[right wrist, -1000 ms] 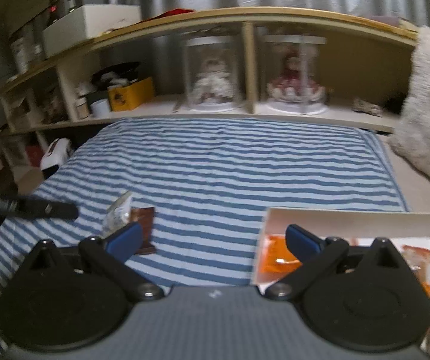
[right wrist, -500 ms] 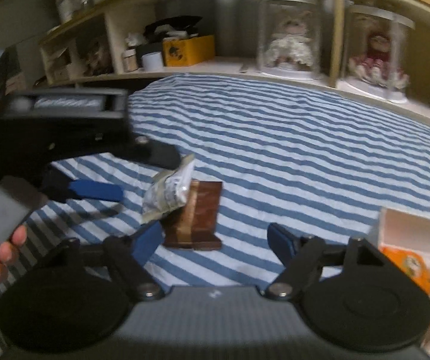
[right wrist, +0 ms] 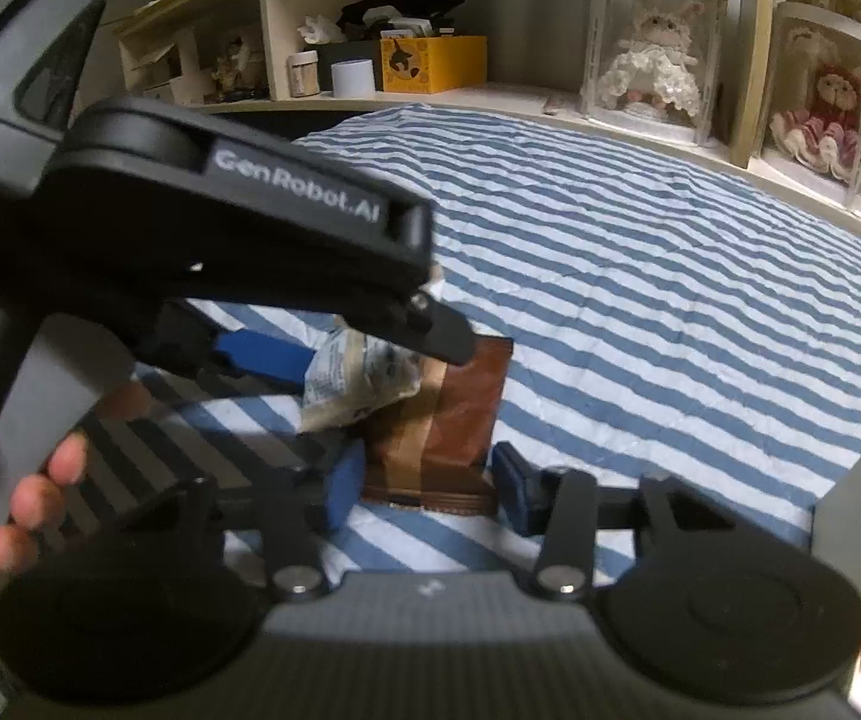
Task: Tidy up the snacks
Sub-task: 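Grasp the white printed packet with the left tool while the right tool grasps the brown chocolate bar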
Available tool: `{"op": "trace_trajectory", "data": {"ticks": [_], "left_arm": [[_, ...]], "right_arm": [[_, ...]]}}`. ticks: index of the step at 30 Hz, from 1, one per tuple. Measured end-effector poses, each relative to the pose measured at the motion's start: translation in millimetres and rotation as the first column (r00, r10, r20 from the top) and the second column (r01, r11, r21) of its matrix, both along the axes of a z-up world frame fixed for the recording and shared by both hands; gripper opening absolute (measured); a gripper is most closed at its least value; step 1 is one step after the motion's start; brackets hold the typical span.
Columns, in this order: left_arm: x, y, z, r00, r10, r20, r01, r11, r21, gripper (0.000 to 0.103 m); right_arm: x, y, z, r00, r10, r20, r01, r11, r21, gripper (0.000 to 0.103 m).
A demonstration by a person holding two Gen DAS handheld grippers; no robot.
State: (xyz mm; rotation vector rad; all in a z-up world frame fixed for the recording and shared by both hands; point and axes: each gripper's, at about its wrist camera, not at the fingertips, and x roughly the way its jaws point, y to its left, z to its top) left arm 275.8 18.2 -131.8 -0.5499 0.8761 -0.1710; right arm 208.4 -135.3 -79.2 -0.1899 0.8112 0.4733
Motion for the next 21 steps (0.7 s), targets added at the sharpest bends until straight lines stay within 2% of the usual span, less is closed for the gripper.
{"op": "trace_trajectory", "data": {"ticks": [2,5,9,13,16,18,20,21], "left_arm": [[-2,-2,2,1.0,-0.012,0.008,0.012,1.0,0.023,0.054],[-5,-5,6,0.999,-0.03,0.011,0.03,0.999,0.039,0.053],[-14,-2,17,0.999,-0.034,0.023,0.032,0.998,0.06,0.052],[-24,5,34,0.998,-0.033,0.054,0.024,0.987,0.159,0.052],[-30,12,41,0.998,-0.035,0.051,0.023,0.974,0.226,0.052],[-32,15,42,0.999,-0.039,0.035,0.028,0.962,0.272,0.052],[-34,18,41,0.999,-0.046,0.015,0.039,0.95,0.311,0.052],[-34,18,40,0.999,-0.048,0.004,0.044,0.944,0.327,0.052]], "right_arm": [[-1,-6,3,1.0,-0.008,-0.025,0.008,1.0,-0.004,0.032],[-5,-17,9,0.998,-0.023,-0.066,0.023,1.0,-0.01,0.018],[-14,-33,15,0.993,-0.062,-0.105,0.063,0.998,0.003,0.018],[-14,-47,21,0.981,-0.139,-0.135,0.152,0.984,0.096,0.022],[-8,-50,18,0.965,-0.194,-0.177,0.224,0.959,0.175,0.026],[-3,-49,15,0.956,-0.223,-0.189,0.26,0.945,0.198,0.033],[2,-43,12,0.947,-0.254,-0.197,0.294,0.931,0.215,0.046],[4,-42,11,0.942,-0.265,-0.206,0.309,0.924,0.224,0.049]]}}
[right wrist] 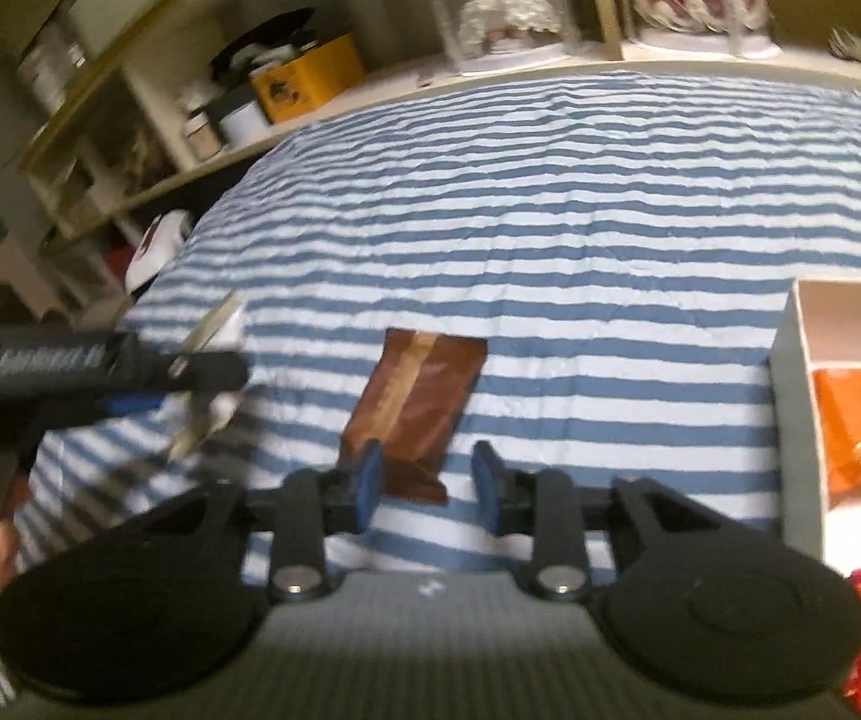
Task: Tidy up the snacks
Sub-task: 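Grasp the white printed packet with the left tool while the right tool grasps the brown chocolate bar, then carry the white packet with the left tool while the right tool carries the chocolate bar to the box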
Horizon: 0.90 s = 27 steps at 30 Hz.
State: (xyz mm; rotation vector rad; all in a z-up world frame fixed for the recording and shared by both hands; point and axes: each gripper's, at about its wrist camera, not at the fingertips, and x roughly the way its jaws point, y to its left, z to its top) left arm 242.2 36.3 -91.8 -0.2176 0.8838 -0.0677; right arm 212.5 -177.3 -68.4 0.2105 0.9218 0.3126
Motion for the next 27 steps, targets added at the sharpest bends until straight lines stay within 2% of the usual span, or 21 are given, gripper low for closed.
{"op": "trace_trajectory", "data": {"ticks": [2,5,8,13,15,17,22,27], "left_arm": [[-1,2,-3,1.0,0.001,-0.019,0.0,1.0,0.031,0.052],[0,4,-10,0.999,0.004,-0.041,-0.001,0.997,0.073,0.052],[1,3,-18,0.998,-0.001,-0.056,0.007,0.995,0.097,0.052],[2,-4,-28,0.998,-0.009,-0.058,0.017,0.991,0.134,0.053],[2,-5,-28,0.998,-0.004,-0.055,0.011,0.99,0.14,0.053],[2,-4,-26,0.999,0.006,-0.045,0.0,0.991,0.131,0.05],[-6,-8,-13,1.0,-0.007,-0.001,0.007,0.993,0.114,0.049],[-16,-12,6,0.999,-0.015,0.047,0.01,0.995,0.1,0.049]], "right_arm": [[5,5,-3,1.0,-0.024,-0.016,0.024,1.0,0.018,0.058],[12,15,-8,0.998,-0.047,-0.032,0.047,0.999,0.021,0.066],[20,26,-12,0.997,-0.07,-0.039,0.071,0.997,0.023,0.067],[27,40,-18,0.996,-0.087,-0.029,0.086,0.996,-0.026,0.068],[27,43,-20,0.998,-0.064,-0.019,0.063,0.996,-0.065,0.065],[26,43,-21,0.999,-0.04,-0.006,0.039,0.993,-0.108,0.054],[23,34,-17,1.0,0.013,0.005,-0.013,0.995,-0.099,0.048],[11,12,2,0.999,0.005,0.039,-0.002,0.997,-0.073,0.048]]}}
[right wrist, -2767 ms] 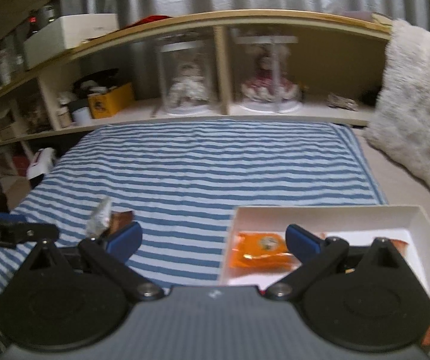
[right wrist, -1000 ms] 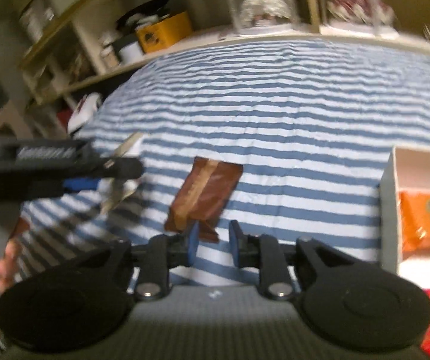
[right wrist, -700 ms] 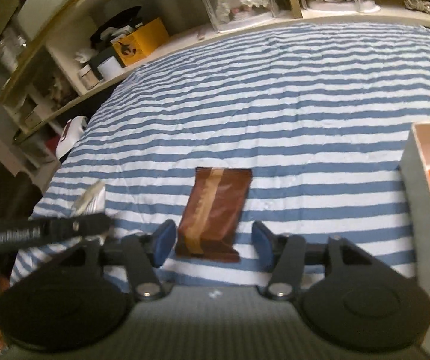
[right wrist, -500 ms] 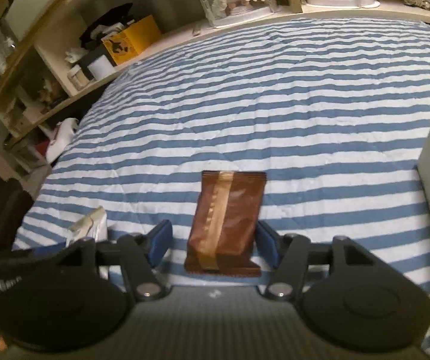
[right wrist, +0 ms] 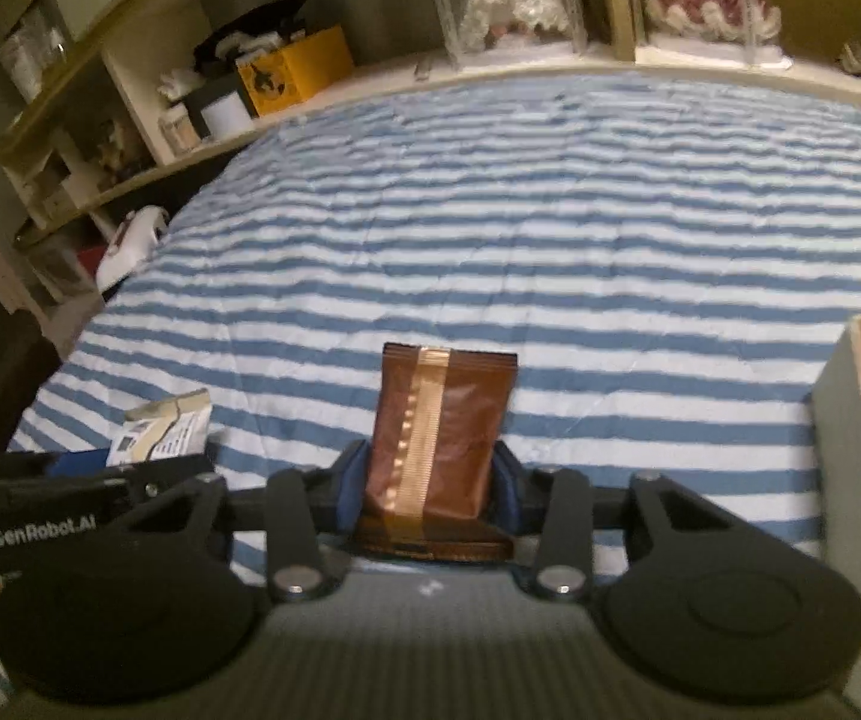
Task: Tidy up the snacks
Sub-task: 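Carry the white packet with the left tool while the right tool carries the chocolate bar to the box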
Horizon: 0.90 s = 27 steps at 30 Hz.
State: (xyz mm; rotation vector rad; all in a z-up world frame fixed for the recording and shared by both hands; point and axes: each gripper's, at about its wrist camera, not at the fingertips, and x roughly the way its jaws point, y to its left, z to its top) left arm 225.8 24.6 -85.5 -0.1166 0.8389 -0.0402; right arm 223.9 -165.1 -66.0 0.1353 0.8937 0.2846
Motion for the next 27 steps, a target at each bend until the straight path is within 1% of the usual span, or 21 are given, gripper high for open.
{"op": "trace_trajectory", "data": {"ticks": [3,10,18,22,27], "left_arm": [[-9,-4,13,1.0,-0.008,0.026,0.009,1.0,-0.014,0.049],[-31,-19,36,0.997,-0.047,0.06,0.05,0.998,-0.037,0.049],[-59,-43,55,0.991,-0.097,0.09,0.102,0.994,-0.047,0.049],[-71,-58,68,0.986,-0.122,0.115,0.129,0.99,-0.063,0.049],[-88,-83,83,0.977,-0.16,0.141,0.171,0.983,-0.065,0.049]], "right_arm": [[-10,-13,19,1.0,-0.004,0.024,0.003,1.0,0.015,0.048],[-38,-36,53,0.999,0.006,0.054,-0.006,1.0,0.003,0.048],[-63,-51,81,0.996,0.011,0.091,-0.012,1.0,0.017,0.048],[-83,-63,96,0.994,0.015,0.112,-0.016,1.0,0.005,0.048],[-104,-84,109,0.991,0.004,0.133,-0.004,1.0,0.002,0.048]]}}
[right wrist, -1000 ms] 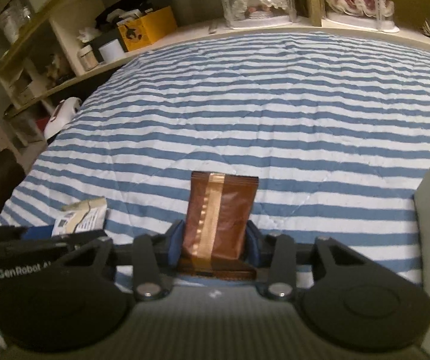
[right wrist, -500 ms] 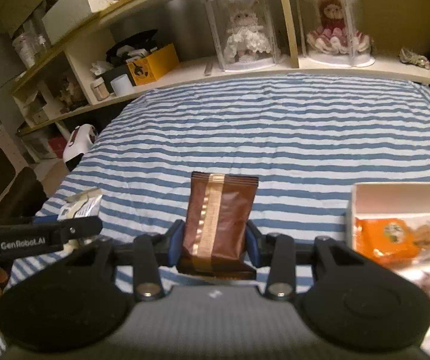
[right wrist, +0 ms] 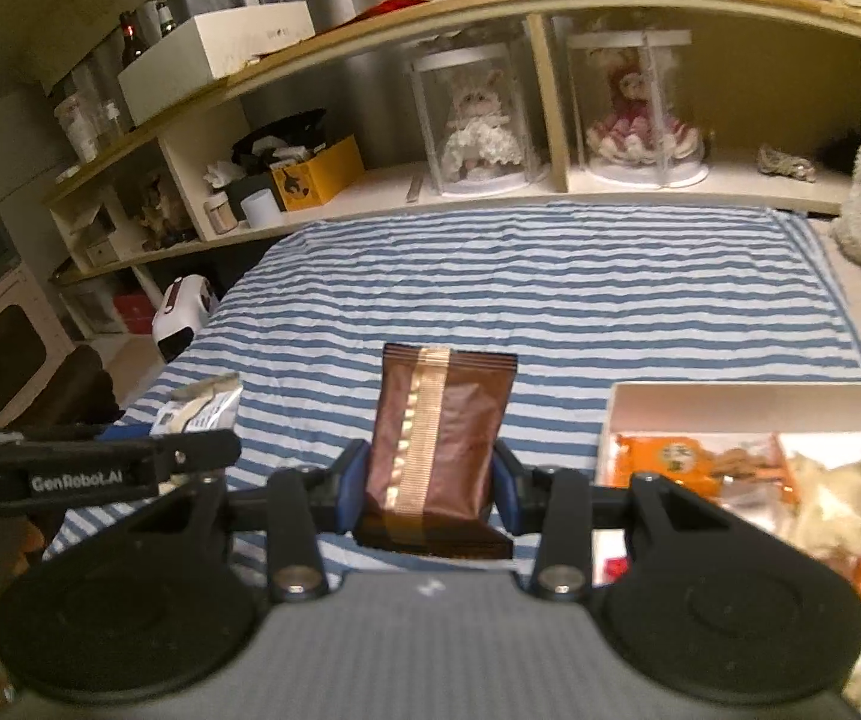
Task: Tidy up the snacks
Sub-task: 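Carry the white packet with the left tool while the right tool carries the chocolate bar to the box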
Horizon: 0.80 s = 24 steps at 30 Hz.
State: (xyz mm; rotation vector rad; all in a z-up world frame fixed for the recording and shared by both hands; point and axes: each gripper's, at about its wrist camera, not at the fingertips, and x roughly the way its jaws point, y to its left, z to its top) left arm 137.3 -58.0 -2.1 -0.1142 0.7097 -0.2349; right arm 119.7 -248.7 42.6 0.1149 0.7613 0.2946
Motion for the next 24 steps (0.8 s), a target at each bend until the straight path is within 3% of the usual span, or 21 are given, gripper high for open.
{"op": "trace_trajectory", "data": {"ticks": [24], "left_arm": [[-28,-137,18,0.984,-0.175,0.031,0.175,0.984,-0.003,0.049]], "right_arm": [[-66,-133,27,0.99,-0.128,0.057,0.127,0.992,0.007,0.048]]}}
